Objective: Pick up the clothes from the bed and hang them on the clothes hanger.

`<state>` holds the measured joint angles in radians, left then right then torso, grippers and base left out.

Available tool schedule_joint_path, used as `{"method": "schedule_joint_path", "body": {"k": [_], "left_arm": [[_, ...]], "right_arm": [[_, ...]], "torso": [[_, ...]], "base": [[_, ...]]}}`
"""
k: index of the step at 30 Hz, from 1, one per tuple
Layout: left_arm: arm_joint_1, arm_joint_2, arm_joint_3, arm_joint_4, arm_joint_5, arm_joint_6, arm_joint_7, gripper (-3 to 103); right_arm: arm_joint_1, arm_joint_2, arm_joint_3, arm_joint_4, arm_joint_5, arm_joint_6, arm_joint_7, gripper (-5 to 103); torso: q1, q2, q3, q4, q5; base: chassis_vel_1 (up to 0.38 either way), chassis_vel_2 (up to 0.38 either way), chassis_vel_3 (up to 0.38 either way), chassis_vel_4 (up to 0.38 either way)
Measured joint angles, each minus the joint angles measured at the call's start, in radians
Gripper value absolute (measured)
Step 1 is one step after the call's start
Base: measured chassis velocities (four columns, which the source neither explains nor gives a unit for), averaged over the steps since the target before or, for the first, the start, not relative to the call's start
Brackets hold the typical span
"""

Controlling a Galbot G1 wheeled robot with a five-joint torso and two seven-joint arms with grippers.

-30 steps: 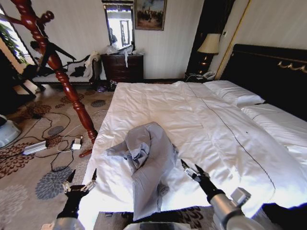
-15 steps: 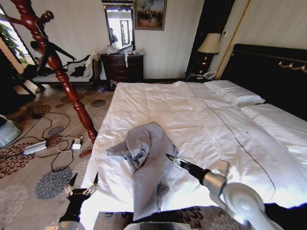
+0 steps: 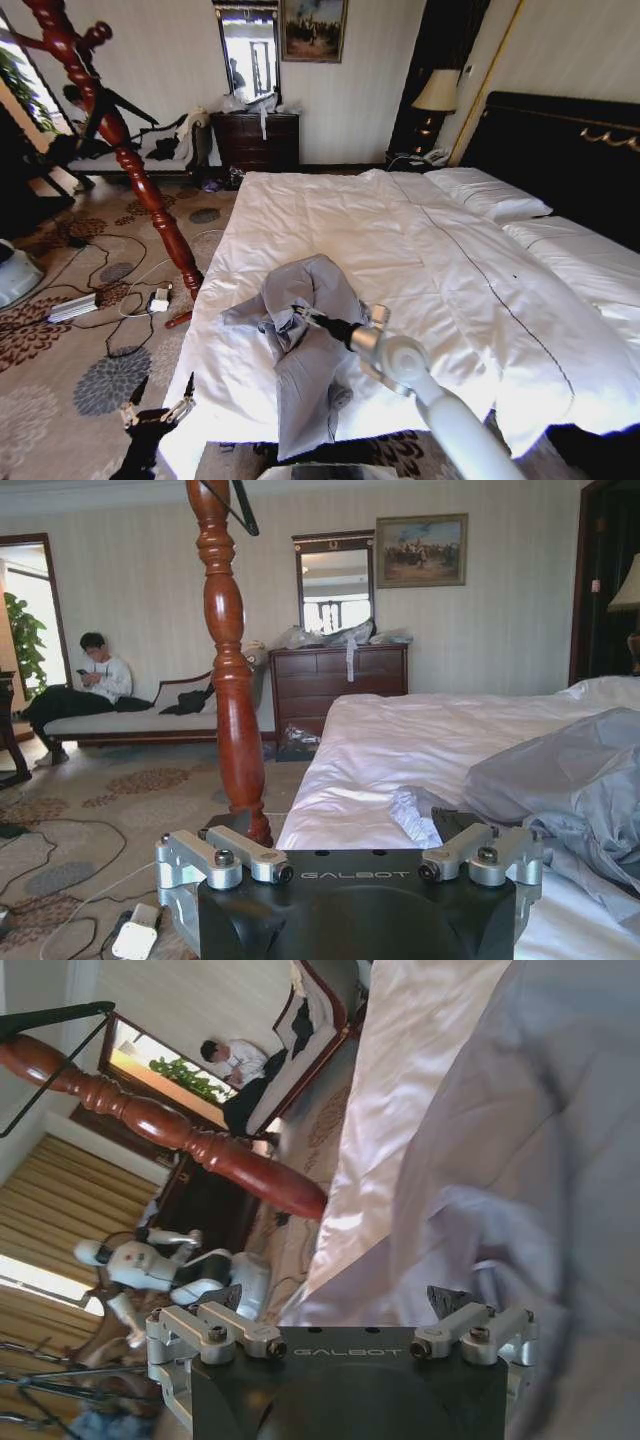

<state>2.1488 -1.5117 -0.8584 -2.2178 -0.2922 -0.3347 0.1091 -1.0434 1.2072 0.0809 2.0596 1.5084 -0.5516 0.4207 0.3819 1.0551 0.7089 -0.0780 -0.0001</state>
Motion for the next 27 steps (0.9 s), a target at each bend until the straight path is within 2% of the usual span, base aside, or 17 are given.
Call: {"method": "schedule_joint_path", "body": {"k": [6, 9, 10, 13, 14, 15, 17, 19, 20, 23, 27], "left_arm": [[0.005, 0.001, -0.004, 0.0, -0.011, -0.003, 0.0, 100], [0.005, 0.003, -0.005, 0.002, -0.018, -0.004, 0.0, 100], [0.005, 0.003, -0.005, 0.002, -0.018, -0.004, 0.0, 100], [0.009, 0.003, -0.008, 0.004, -0.03, -0.01, 0.001, 100], [0.017, 0.003, -0.011, 0.004, -0.038, -0.015, 0.002, 100], [0.017, 0.003, -0.011, 0.004, -0.038, -0.015, 0.002, 100], [0.031, 0.005, -0.015, 0.007, -0.051, -0.027, 0.004, 100], [0.052, 0.011, -0.019, 0.014, -0.068, -0.042, 0.006, 100], [0.052, 0.011, -0.019, 0.014, -0.068, -0.042, 0.006, 100], [0.069, 0.012, -0.019, 0.018, -0.072, -0.059, 0.008, 100], [0.075, 0.009, -0.014, 0.021, -0.066, -0.07, 0.009, 100]], "right_arm": [[0.033, 0.055, -0.027, -0.112, -0.1, 0.001, 0.0, 100], [0.061, 0.061, -0.045, -0.143, -0.23, 0.003, 0.0, 100], [0.061, 0.061, -0.045, -0.143, -0.23, 0.003, 0.0, 100], [0.082, 0.046, -0.06, -0.151, -0.378, 0.003, -0.023, 100], [0.098, 0.032, -0.07, -0.149, -0.457, 0.01, -0.048, 100], [0.098, 0.032, -0.07, -0.149, -0.457, 0.01, -0.048, 100], [0.127, 0.01, -0.091, -0.15, -0.566, 0.028, -0.086, 100], [0.191, -0.018, -0.155, -0.179, -0.757, 0.065, -0.148, 100], [0.191, -0.018, -0.155, -0.179, -0.757, 0.065, -0.148, 100], [0.301, -0.011, -0.229, -0.218, -0.875, 0.083, -0.18, 100], [0.431, 0.006, -0.344, -0.266, -0.911, 0.083, -0.205, 100]], "torso": [[0.0, 0.0, 0.0, 0.0, 0.0], [0.0, 0.0, 0.0, 0.0001, 0.0], [0.0, 0.0, 0.0, 0.0001, 0.0], [0.0, 0.0, 0.0, -0.0001, 0.0], [0.0, 0.0, 0.0, -0.0001, 0.0001], [0.0, 0.0, 0.0, -0.0001, 0.0001], [0.0, 0.0, 0.0, -0.0001, 0.0], [0.0, 0.0, 0.0, -0.0003, 0.0002], [0.0, 0.0, 0.0, -0.0003, 0.0002], [0.0, 0.0, 0.0, 0.0003, 0.0], [0.0, 0.0, 0.0, 0.0003, -0.0002]], "base": [[0.0, 0.0, 0.0, 0.0], [0.0, 0.0, 0.0, 0.0], [0.0, 0.0, 0.0, 0.0], [0.0, 0.0, 0.0, 0.0], [0.0, 0.0, 0.0, 0.0], [0.0, 0.0, 0.0, 0.0], [0.0, 0.0, 0.0, 0.0], [0.0, 0.0, 0.0, 0.0], [0.0, 0.0, 0.0, 0.0], [0.0, 0.0, 0.0, 0.0], [0.0, 0.0, 0.0, 0.0]]}}
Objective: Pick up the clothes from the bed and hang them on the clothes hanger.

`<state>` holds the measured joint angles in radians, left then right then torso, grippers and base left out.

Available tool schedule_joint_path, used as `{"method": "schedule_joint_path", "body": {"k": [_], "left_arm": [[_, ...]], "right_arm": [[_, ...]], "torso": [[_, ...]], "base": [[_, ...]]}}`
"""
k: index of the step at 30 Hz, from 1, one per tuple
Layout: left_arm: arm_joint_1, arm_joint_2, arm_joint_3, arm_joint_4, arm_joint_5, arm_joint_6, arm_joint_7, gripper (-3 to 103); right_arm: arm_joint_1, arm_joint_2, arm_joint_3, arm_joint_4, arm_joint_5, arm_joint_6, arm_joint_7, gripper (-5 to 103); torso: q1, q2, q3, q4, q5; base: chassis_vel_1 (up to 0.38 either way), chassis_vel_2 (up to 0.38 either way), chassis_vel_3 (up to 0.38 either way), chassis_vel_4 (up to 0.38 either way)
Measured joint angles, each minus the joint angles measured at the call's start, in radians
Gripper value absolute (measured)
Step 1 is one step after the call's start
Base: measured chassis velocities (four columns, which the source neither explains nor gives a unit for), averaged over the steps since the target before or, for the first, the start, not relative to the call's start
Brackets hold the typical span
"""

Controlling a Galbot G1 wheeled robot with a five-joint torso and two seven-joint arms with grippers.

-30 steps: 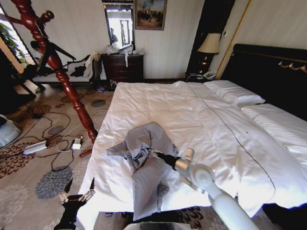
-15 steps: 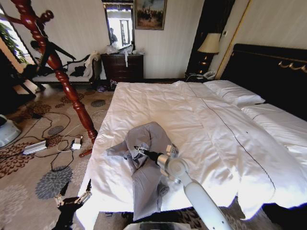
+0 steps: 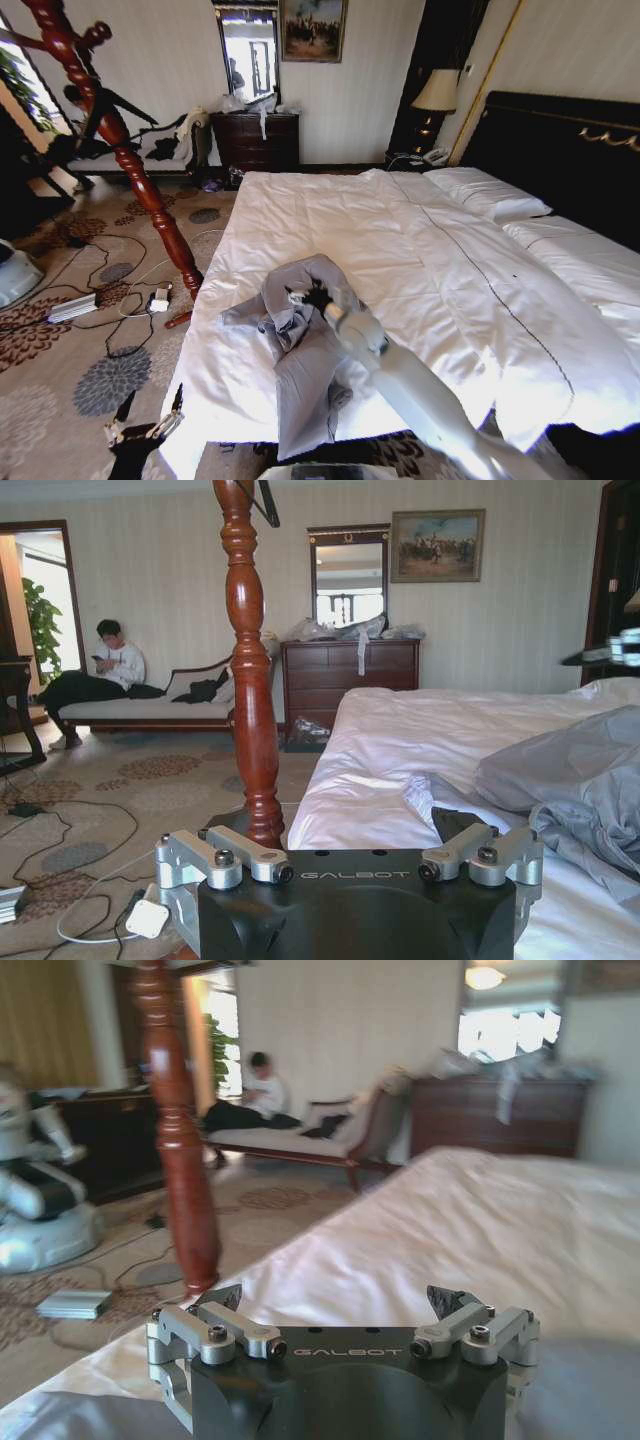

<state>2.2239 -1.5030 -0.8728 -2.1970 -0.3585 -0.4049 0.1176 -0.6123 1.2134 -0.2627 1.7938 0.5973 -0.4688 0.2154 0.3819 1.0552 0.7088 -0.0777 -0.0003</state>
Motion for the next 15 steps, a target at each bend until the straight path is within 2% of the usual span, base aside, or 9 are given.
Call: {"method": "schedule_joint_path", "body": {"k": [1, 3, 6, 9, 11, 12, 15], "left_arm": [[0.0, 0.0, 0.001, 0.002, 0.001, -0.003, 0.0, 100], [0.0, 0.0, 0.001, 0.004, 0.001, -0.004, 0.0, 100], [-0.003, 0.0, 0.001, 0.01, 0.0, -0.006, 0.0, 100], [-0.007, -0.001, 0.002, 0.015, 0.0, -0.006, 0.0, 100], [-0.009, -0.001, 0.004, 0.017, 0.0, -0.006, 0.0, 100], [-0.009, -0.001, 0.004, 0.017, 0.0, -0.006, 0.0, 100], [-0.014, -0.001, 0.005, 0.022, -0.003, -0.006, 0.0, 100]], "right_arm": [[0.03, 0.006, -0.051, -0.02, -0.018, 0.002, -0.014, 100], [0.049, 0.012, -0.081, -0.033, -0.03, 0.005, -0.022, 100], [0.089, 0.066, -0.175, -0.099, -0.061, 0.01, -0.038, 100], [0.098, 0.101, -0.211, -0.158, -0.084, 0.005, -0.038, 100], [0.102, 0.123, -0.223, -0.211, -0.096, -0.046, -0.006, 100], [0.102, 0.123, -0.223, -0.211, -0.096, -0.046, -0.006, 100], [0.119, 0.133, -0.23, -0.258, -0.073, -0.141, 0.075, 100]], "torso": [[0.0, 0.0, 0.0, -0.0003, 0.0001], [0.0, 0.0, 0.0, -0.0004, 0.0002], [0.0, 0.0, 0.0, -0.0001, 0.0002], [0.0, 0.0, 0.0, -0.0001, 0.0001], [0.0, 0.0, 0.0, -0.0002, 0.0002], [0.0, 0.0, 0.0, -0.0002, 0.0002], [0.0, 0.0, 0.0, -0.0004, 0.0002]], "base": [[0.0, 0.0, 0.0, 0.0], [0.0, 0.0, 0.0, 0.0], [0.0, 0.0, 0.0, 0.0], [0.0, 0.0, 0.0, 0.0], [0.0, 0.0, 0.0, 0.0], [0.0, 0.0, 0.0, 0.0], [0.0, 0.0, 0.0, 0.0]]}}
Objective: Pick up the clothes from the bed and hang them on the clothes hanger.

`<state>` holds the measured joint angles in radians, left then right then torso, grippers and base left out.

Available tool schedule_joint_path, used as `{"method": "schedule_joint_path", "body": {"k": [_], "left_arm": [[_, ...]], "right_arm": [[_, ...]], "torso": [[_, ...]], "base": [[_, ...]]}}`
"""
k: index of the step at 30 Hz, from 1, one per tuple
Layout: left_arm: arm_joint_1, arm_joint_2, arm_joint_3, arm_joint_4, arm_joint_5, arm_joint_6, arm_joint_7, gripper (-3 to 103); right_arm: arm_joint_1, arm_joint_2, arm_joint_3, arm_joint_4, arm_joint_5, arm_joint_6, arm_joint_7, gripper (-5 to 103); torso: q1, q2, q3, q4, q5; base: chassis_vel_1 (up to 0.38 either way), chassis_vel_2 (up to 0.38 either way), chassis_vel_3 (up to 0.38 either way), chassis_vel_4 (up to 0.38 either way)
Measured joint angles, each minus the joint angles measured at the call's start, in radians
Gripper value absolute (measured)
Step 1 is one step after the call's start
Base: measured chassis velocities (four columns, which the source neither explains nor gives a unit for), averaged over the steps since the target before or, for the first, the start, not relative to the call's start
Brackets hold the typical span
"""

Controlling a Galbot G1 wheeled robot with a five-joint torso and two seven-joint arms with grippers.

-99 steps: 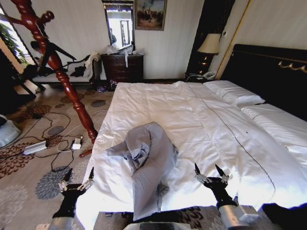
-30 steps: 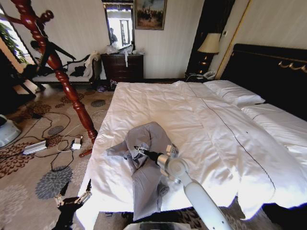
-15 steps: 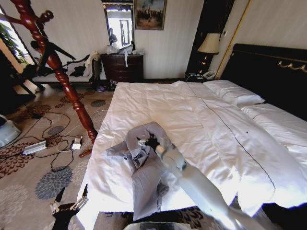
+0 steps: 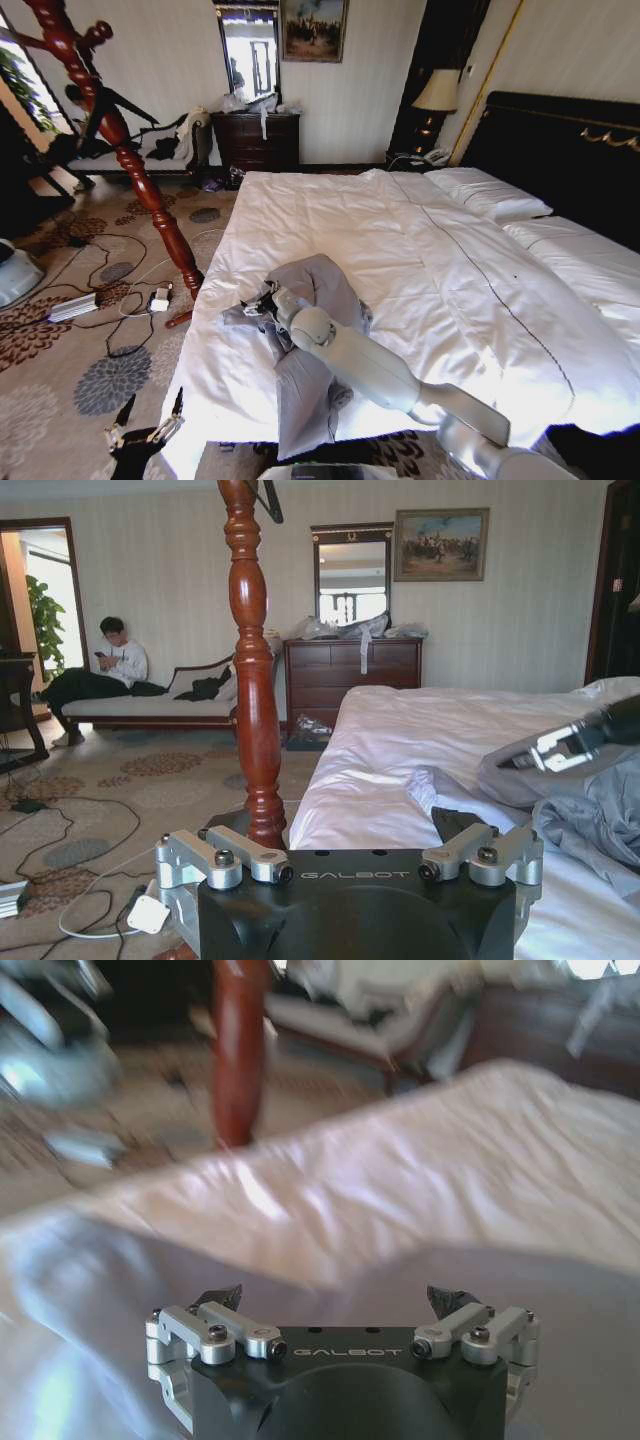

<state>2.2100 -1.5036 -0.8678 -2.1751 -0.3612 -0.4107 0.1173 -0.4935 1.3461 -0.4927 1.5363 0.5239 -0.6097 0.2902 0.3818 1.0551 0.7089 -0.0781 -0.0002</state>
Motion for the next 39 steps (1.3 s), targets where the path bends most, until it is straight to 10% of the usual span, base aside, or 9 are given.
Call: {"method": "schedule_joint_path", "body": {"k": [10, 32, 39], "left_arm": [[-0.017, 0.01, 0.007, 0.027, -0.018, -0.005, -0.002, 100], [-0.014, 0.016, 0.007, 0.038, -0.046, -0.02, -0.007, 100], [-0.018, 0.016, 0.007, 0.035, -0.046, -0.018, -0.007, 100]], "right_arm": [[0.052, 0.03, -0.09, -0.072, 0.014, -0.131, 0.092, 94], [0.082, 0.031, -0.093, -0.084, 0.06, -0.129, 0.149, 14], [0.08, 0.036, -0.012, -0.056, 0.241, -0.127, 0.225, 0]], "torso": [[0.0, 0.0, 0.0, 0.0002, 0.0001], [0.0, 0.0, 0.0, 0.0001, 0.0001], [0.0, 0.0, 0.0, 0.0003, 0.0002]], "base": [[0.0, 0.0, 0.0, 0.0], [0.0, 0.0, 0.0, 0.0], [0.0, 0.0, 0.0, 0.0]]}}
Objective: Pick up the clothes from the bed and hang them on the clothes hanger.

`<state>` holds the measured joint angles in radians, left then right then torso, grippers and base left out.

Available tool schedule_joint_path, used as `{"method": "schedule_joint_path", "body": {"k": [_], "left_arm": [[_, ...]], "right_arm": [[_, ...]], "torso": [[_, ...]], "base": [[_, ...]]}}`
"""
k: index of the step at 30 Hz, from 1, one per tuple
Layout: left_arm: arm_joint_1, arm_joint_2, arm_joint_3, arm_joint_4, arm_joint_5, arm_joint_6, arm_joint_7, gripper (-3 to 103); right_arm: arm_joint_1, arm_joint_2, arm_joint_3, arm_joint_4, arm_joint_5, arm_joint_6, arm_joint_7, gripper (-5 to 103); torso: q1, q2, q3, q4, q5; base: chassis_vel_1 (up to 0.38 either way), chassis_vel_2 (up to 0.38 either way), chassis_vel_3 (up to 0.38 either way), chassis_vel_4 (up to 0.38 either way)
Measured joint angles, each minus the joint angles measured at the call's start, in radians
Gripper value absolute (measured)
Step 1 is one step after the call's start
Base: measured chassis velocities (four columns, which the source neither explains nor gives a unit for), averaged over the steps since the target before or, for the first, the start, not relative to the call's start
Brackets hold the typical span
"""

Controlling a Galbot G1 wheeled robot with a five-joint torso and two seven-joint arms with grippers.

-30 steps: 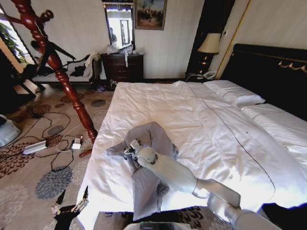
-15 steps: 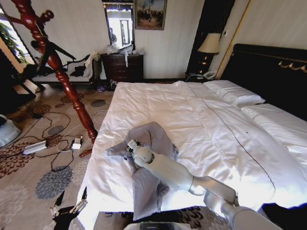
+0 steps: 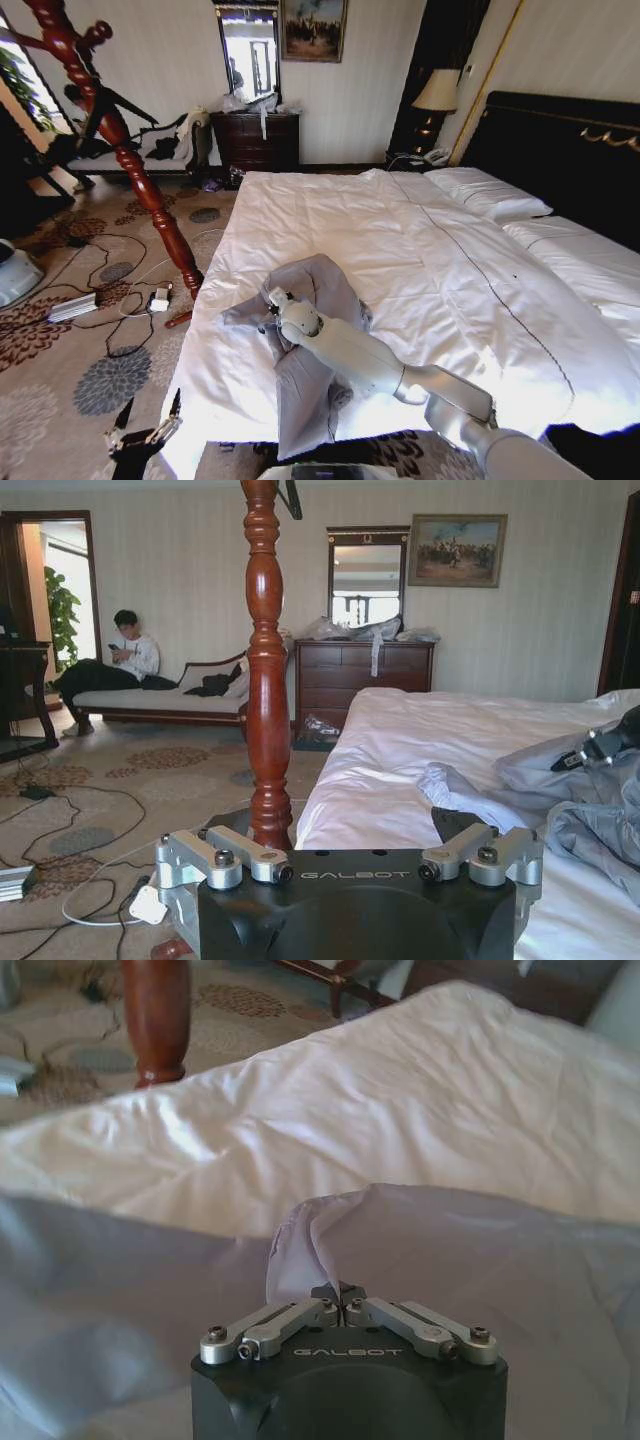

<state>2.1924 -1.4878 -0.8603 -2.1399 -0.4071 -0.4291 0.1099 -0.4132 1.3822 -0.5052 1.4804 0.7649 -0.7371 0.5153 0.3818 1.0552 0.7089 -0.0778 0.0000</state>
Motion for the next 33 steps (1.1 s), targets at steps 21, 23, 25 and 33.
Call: {"method": "schedule_joint_path", "body": {"k": [21, 23, 25, 33], "left_arm": [[0.016, -0.006, 0.017, -0.032, 0.032, 0.003, 0.0, 100], [0.016, -0.006, 0.018, -0.033, 0.035, 0.003, 0.0, 100], [0.016, -0.006, 0.022, -0.036, 0.04, 0.003, 0.0, 100], [0.027, -0.005, 0.029, -0.045, 0.059, 0.002, 0.001, 100]], "right_arm": [[-0.074, -0.18, 0.512, 0.128, 0.45, 0.122, 0.082, 0], [-0.083, -0.203, 0.531, 0.134, 0.457, 0.122, 0.079, 0], [-0.101, -0.243, 0.567, 0.141, 0.477, 0.122, 0.077, 0], [-0.125, -0.316, 0.656, 0.047, 0.497, 0.144, -0.006, 0]], "torso": [[0.0, 0.0, 0.0, 0.0001, 0.0002], [0.0, 0.0, 0.0, 0.0001, 0.0002], [0.0, 0.0, 0.0, -0.0006, 0.0003], [0.0, 0.0, 0.0, 0.0003, 0.0002]], "base": [[0.0, 0.0, 0.0, 0.0], [0.0, 0.0, 0.0, 0.0], [0.0, 0.0, 0.0, 0.0], [0.0, 0.0, 0.0, 0.0]]}}
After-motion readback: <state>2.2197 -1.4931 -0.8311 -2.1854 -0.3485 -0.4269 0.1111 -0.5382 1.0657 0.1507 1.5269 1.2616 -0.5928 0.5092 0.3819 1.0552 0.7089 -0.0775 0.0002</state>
